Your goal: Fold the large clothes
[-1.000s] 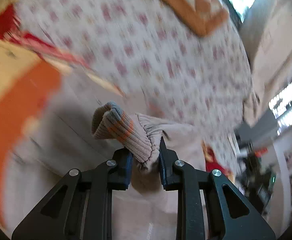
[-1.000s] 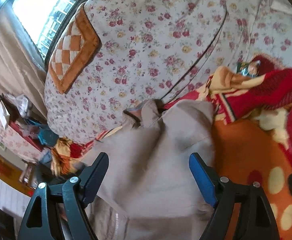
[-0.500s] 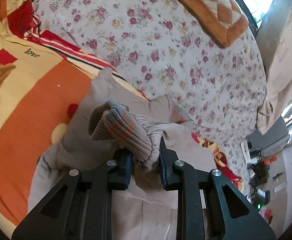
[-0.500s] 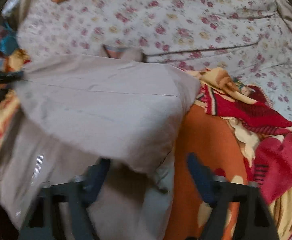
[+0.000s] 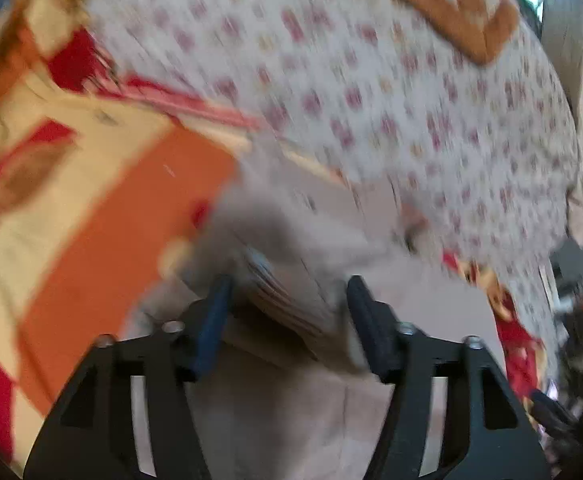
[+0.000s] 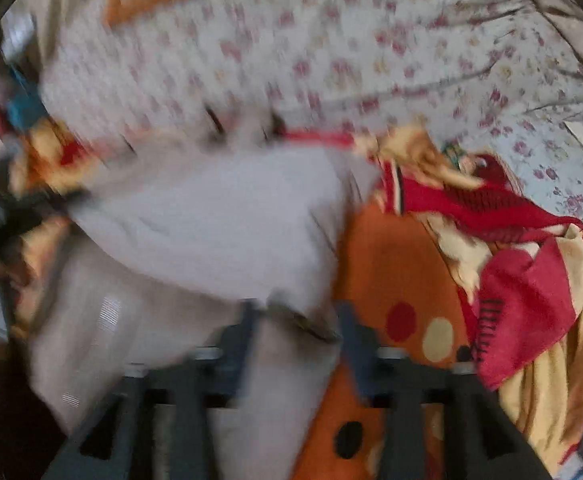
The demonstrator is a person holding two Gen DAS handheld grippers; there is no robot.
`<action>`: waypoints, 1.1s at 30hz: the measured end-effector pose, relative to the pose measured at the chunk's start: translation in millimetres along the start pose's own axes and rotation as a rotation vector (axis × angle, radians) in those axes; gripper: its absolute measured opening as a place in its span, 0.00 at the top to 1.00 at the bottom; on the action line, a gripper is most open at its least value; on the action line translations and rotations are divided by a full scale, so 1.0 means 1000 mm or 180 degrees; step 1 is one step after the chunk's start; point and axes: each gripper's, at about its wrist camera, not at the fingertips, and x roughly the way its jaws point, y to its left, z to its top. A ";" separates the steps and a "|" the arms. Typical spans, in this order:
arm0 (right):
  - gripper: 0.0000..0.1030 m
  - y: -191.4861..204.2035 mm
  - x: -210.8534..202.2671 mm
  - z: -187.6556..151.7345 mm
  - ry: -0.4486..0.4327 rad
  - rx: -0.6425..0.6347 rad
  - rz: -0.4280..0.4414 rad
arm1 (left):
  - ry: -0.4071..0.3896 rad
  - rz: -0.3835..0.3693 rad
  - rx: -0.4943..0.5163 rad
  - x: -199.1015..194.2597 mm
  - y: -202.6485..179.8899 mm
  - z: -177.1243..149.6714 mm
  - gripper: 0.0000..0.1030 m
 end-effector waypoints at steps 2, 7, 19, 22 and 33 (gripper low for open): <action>0.29 -0.005 -0.014 0.006 -0.0211 0.0194 0.0270 | -0.0281 0.0116 -0.0037 -0.013 0.004 0.003 0.38; 0.46 0.023 0.017 0.048 -0.0279 0.0118 -0.0122 | -0.0198 0.0018 0.0054 0.001 -0.004 0.003 0.38; 0.45 -0.019 0.131 0.057 0.0216 0.0612 -0.0505 | 0.0170 0.0701 0.0725 0.072 -0.028 -0.023 0.35; 0.45 -0.017 0.107 0.056 0.0164 0.0613 -0.0458 | 0.0150 0.0628 0.0676 0.062 -0.027 -0.021 0.35; 0.45 0.013 0.102 0.003 0.0736 0.0061 -0.0515 | 0.0219 0.0640 0.0804 0.053 -0.026 -0.029 0.35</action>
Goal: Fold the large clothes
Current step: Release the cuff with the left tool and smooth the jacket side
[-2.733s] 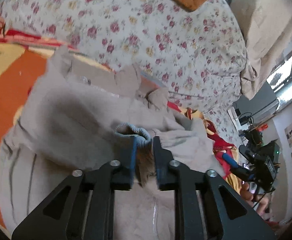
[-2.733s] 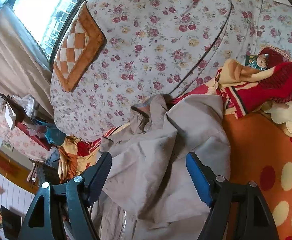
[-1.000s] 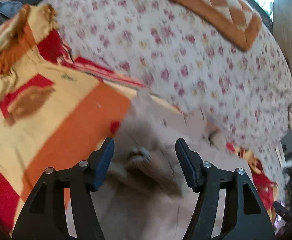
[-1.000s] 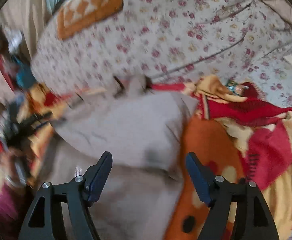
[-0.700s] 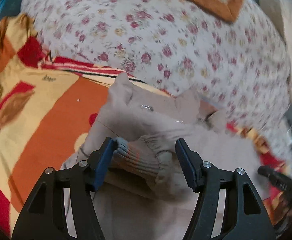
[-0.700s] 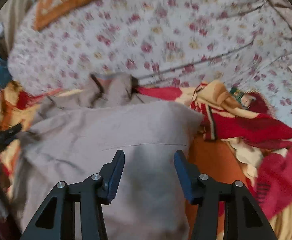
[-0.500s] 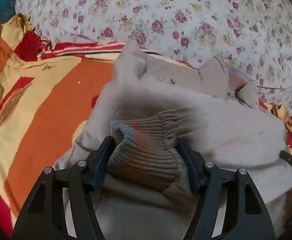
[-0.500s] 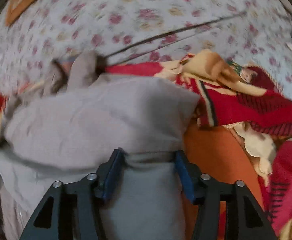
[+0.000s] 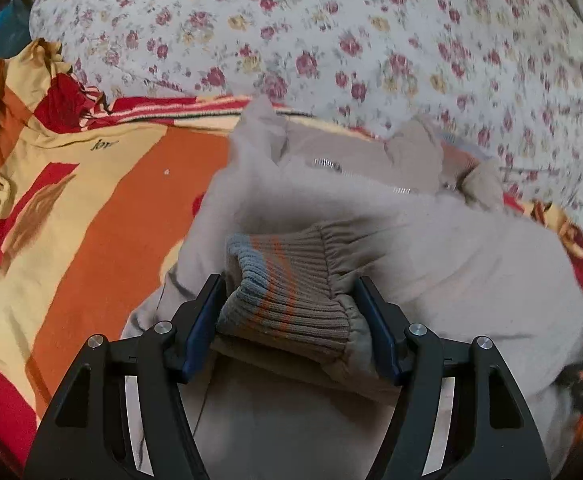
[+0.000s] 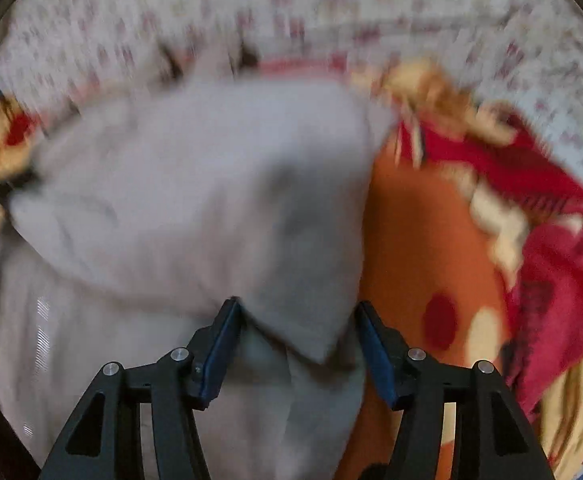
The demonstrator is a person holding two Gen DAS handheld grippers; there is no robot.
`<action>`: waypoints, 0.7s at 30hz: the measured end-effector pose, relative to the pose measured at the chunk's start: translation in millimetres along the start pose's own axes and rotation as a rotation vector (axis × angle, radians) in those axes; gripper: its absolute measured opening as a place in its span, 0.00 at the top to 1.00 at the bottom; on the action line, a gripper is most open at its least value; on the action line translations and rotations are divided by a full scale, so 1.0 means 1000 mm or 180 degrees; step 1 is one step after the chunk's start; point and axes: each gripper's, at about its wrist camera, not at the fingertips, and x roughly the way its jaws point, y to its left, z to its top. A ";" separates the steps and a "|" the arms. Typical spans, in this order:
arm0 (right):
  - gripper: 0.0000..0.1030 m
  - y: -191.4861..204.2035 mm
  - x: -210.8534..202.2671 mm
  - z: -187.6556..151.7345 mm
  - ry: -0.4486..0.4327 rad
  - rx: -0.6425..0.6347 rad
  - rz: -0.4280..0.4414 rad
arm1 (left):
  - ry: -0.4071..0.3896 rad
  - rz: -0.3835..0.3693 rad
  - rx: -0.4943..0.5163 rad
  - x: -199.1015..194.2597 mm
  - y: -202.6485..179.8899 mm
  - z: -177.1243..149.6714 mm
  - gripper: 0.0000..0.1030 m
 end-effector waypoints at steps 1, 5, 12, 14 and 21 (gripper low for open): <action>0.45 -0.002 -0.006 -0.004 -0.0045 0.0062 0.0009 | -0.0015 -0.0055 -0.0043 -0.004 0.003 0.000 0.35; 0.44 -0.010 -0.048 -0.015 -0.0492 0.0289 0.0325 | -0.0099 -0.0270 -0.0127 -0.026 0.014 -0.002 0.35; 0.44 -0.034 -0.076 -0.028 -0.0982 0.0733 0.0413 | -0.0272 -0.0232 -0.0172 -0.052 0.028 -0.010 0.35; 0.44 -0.040 -0.068 -0.018 -0.1049 0.0866 0.0459 | -0.0300 -0.0172 -0.0173 -0.050 0.031 -0.011 0.35; 0.41 -0.017 0.000 0.004 -0.0547 0.0695 -0.0059 | -0.0180 -0.0250 -0.0361 -0.042 0.041 -0.011 0.35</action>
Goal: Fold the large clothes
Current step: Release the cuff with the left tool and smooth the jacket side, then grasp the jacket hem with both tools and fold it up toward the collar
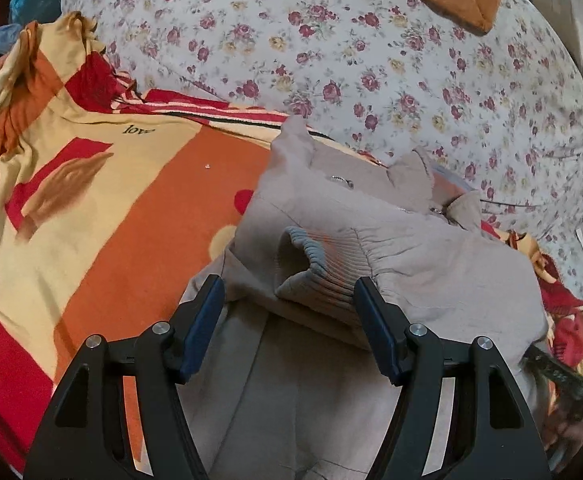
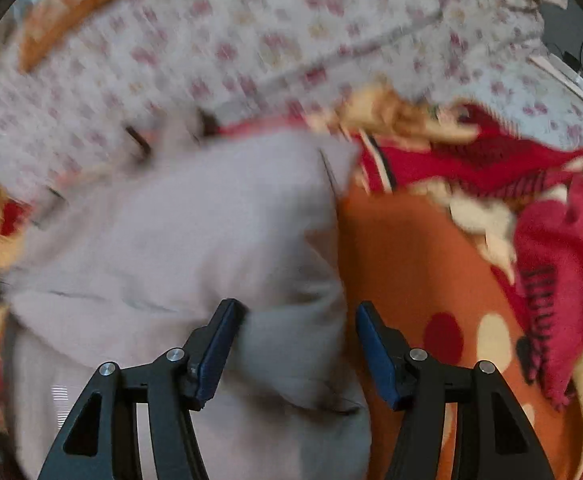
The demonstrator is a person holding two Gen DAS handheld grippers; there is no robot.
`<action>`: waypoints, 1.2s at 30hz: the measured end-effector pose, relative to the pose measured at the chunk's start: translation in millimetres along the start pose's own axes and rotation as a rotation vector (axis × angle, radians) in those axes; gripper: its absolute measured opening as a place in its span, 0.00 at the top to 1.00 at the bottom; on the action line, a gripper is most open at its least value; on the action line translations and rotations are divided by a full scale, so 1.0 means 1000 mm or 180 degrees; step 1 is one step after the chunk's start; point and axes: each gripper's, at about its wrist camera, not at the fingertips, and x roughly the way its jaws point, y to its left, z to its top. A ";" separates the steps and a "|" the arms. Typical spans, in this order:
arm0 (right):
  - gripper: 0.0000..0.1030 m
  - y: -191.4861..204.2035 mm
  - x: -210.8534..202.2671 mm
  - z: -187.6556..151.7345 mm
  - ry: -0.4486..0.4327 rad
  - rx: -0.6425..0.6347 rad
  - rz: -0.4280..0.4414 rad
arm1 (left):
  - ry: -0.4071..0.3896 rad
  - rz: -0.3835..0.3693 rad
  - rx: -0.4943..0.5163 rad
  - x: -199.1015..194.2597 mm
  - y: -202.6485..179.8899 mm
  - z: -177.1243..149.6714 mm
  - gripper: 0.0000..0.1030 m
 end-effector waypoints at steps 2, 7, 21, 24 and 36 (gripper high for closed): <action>0.40 0.000 0.001 -0.001 -0.0023 0.0002 -0.0041 | -0.0020 0.0029 0.0054 -0.002 -0.001 -0.001 0.35; 0.40 -0.008 -0.019 -0.006 0.0012 0.0006 0.0068 | -0.0013 0.0090 0.0164 -0.005 0.005 -0.006 0.35; 0.26 -0.019 -0.079 -0.078 0.0152 0.0017 0.0751 | 0.0358 -0.0176 0.0147 -0.057 0.050 -0.067 0.35; 0.26 -0.021 -0.090 -0.096 0.0183 -0.0016 0.0773 | 0.0371 -0.0168 0.0137 -0.073 0.059 -0.089 0.35; 0.25 -0.028 -0.093 -0.191 0.0795 -0.0099 0.1193 | 0.0738 -0.0321 0.0123 -0.105 0.086 -0.149 0.35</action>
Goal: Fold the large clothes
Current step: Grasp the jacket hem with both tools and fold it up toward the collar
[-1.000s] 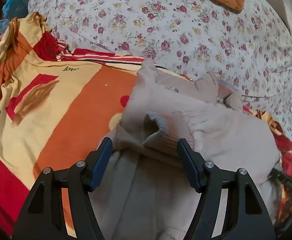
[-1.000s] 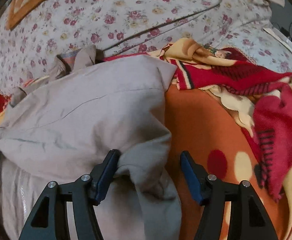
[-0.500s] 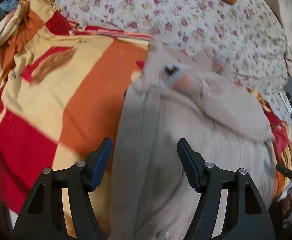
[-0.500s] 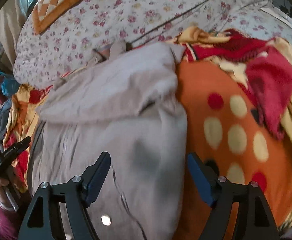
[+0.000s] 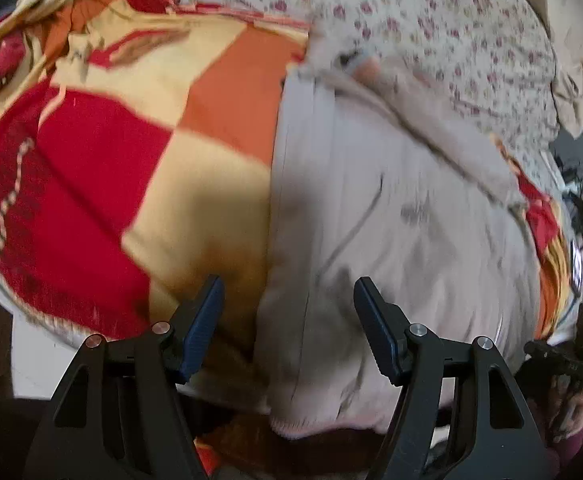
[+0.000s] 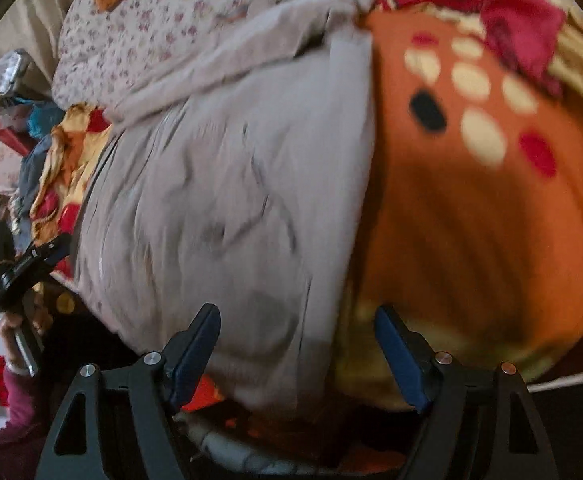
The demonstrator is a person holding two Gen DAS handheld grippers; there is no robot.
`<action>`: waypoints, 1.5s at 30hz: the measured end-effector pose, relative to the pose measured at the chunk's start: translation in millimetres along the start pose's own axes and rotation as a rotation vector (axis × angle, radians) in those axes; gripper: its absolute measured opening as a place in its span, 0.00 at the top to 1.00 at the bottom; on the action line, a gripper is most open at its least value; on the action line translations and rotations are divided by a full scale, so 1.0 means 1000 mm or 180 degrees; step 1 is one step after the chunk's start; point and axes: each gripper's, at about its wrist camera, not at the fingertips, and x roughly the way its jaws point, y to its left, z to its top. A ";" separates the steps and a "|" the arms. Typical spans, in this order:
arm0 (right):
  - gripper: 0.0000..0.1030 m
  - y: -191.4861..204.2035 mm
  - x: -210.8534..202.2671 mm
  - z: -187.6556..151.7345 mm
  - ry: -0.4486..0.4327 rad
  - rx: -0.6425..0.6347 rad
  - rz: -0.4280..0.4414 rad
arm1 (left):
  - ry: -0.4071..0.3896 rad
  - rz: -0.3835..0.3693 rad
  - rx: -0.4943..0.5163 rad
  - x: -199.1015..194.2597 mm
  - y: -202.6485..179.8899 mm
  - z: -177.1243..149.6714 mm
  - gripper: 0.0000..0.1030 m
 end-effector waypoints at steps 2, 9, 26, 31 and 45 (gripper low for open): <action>0.25 0.003 0.005 -0.009 0.0088 -0.0060 0.0107 | 0.0034 0.0037 0.0063 -0.001 0.000 -0.009 0.35; 0.25 0.025 0.019 -0.022 0.0404 -0.0345 0.0327 | 0.0362 -0.0006 0.0231 -0.001 0.003 -0.039 0.35; 0.32 0.050 0.042 -0.036 0.0759 -0.0870 0.0369 | 0.0869 -0.0100 0.0849 0.036 -0.030 -0.063 0.35; 0.31 0.048 0.060 -0.036 0.0887 -0.0821 0.0301 | 0.0899 -0.0107 0.0703 0.047 -0.028 -0.057 0.35; 0.86 0.056 0.039 -0.036 0.0622 -0.0800 0.0476 | 0.0649 -0.0578 0.0674 0.014 -0.025 -0.058 0.87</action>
